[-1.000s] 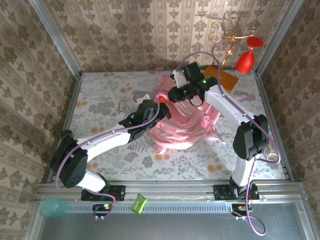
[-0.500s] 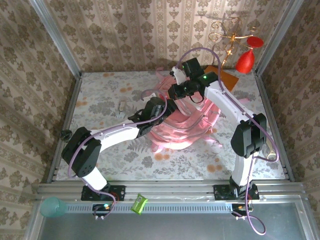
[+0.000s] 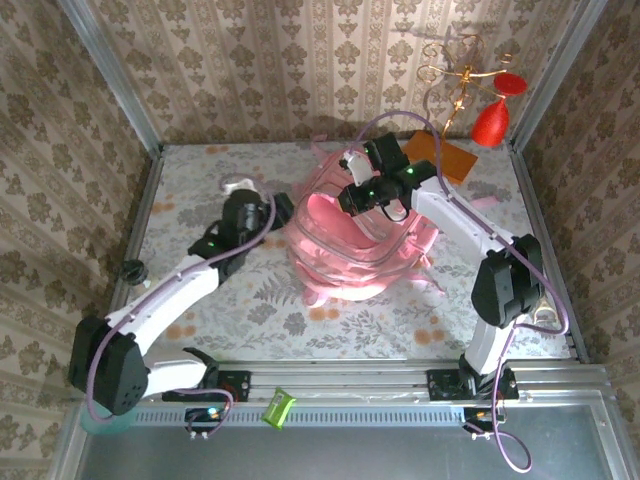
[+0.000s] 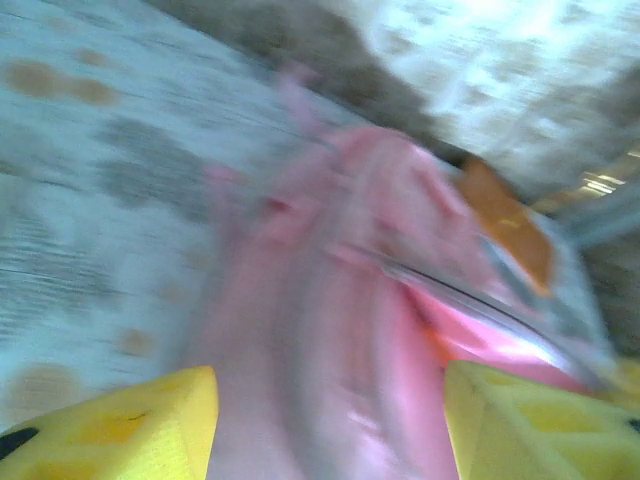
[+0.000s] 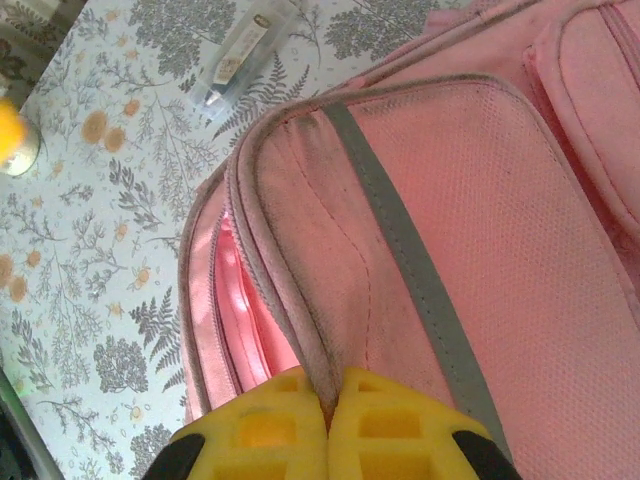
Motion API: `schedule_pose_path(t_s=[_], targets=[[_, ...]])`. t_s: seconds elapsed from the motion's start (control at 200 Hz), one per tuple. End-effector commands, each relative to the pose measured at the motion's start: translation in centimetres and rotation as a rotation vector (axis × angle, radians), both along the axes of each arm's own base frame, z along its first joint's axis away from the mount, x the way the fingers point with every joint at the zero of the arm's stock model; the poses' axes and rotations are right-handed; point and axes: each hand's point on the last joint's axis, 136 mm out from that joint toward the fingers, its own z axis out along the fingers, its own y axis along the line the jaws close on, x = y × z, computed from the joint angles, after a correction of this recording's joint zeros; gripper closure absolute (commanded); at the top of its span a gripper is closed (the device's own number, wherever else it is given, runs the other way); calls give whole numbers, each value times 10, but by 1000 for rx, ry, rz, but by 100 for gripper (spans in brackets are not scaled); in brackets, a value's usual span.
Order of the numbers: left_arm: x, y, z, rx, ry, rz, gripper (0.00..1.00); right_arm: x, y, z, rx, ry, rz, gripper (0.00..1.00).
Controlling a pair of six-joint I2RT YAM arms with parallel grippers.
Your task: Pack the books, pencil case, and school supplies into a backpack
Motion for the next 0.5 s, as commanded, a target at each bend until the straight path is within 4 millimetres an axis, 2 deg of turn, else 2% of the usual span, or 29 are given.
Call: schedule_pose_path(t_s=[0.0,0.07,0.155,0.325,0.495], targets=[[9,70,-59,379,168,3,34,1,-1,19,19,-71,0,100],[30,98,-76,512,226,10,31,2,-1,19,17,-72,3,100],[53,117,-95,642,301,-14,25,3,0,20,22,-80,4,100],[82,117,-127,690,390,-113,14,4,1,16,8,-68,16,100],[92,113,-164,666,514,-204,10,6,2,13,7,-67,18,100]])
